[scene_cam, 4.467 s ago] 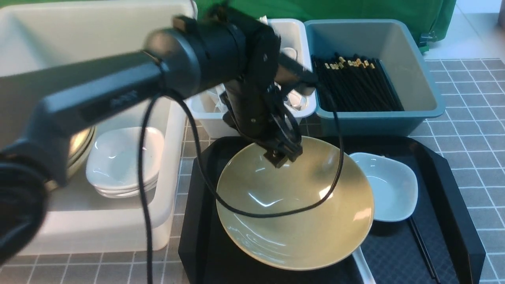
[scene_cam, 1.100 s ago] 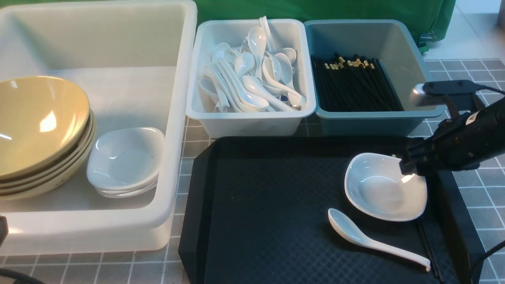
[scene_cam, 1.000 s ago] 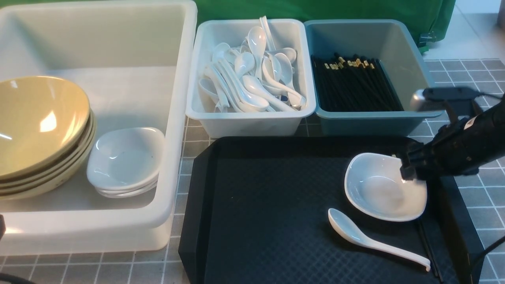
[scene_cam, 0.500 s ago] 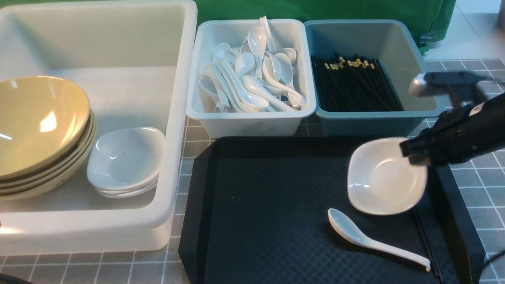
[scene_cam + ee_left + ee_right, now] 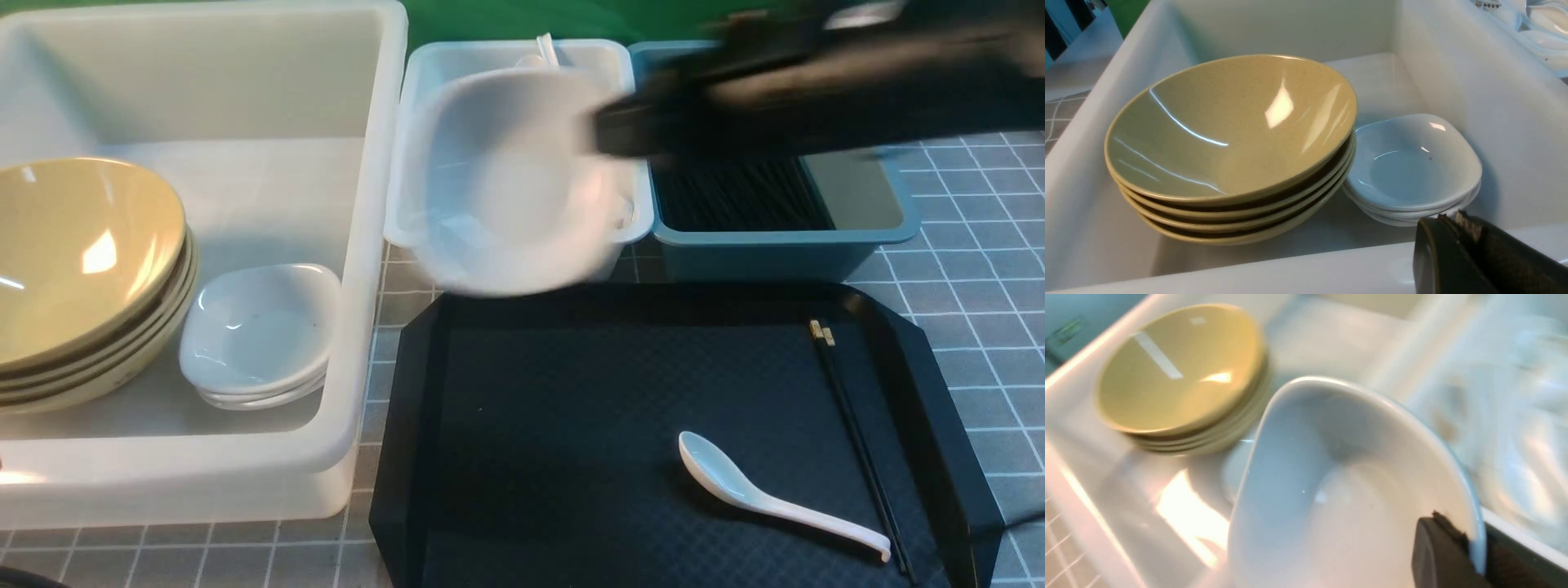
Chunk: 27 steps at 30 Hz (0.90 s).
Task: On grey table put chopsticks spoon bowls plates into blue grey white boxes.
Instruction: 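Place the white bowl into the white bin on top of the stacked bowls with the right gripper, then reach down and grasp the white spoon resting in the bowl with the right gripper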
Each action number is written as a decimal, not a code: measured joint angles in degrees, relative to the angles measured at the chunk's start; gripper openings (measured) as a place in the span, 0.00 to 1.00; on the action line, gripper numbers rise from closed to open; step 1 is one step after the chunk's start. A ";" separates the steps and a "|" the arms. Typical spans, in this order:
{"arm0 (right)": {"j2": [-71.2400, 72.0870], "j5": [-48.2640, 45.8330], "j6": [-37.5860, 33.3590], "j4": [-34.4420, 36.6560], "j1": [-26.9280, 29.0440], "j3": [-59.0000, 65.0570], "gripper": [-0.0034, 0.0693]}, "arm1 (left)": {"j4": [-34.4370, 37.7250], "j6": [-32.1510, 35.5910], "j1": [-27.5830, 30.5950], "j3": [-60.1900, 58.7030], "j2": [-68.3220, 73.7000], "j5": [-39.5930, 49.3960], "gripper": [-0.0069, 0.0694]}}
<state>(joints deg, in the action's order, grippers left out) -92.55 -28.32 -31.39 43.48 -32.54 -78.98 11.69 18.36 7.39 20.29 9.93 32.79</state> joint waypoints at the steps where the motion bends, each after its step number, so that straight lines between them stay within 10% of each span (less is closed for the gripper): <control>1: -4.49 0.75 0.22 0.25 -3.02 -3.95 0.15 | 0.05 0.00 0.00 0.00 -0.05 0.00 0.08; 11: -27.81 -1.41 8.08 -4.91 -8.64 -29.01 0.19 | 0.17 0.00 0.00 0.00 -2.15 0.06 0.08; 19: -31.32 -17.49 15.95 -18.10 -8.37 -39.94 0.61 | 0.23 0.00 0.00 0.00 -2.53 0.06 0.08; 27: -17.26 -41.65 21.88 -46.84 -6.45 -40.77 0.71 | 0.03 0.00 0.00 0.00 -4.60 0.06 0.08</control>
<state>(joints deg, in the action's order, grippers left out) -109.81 -69.97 -9.52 -3.36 -38.99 -119.75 11.72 18.36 7.39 20.29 5.33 32.85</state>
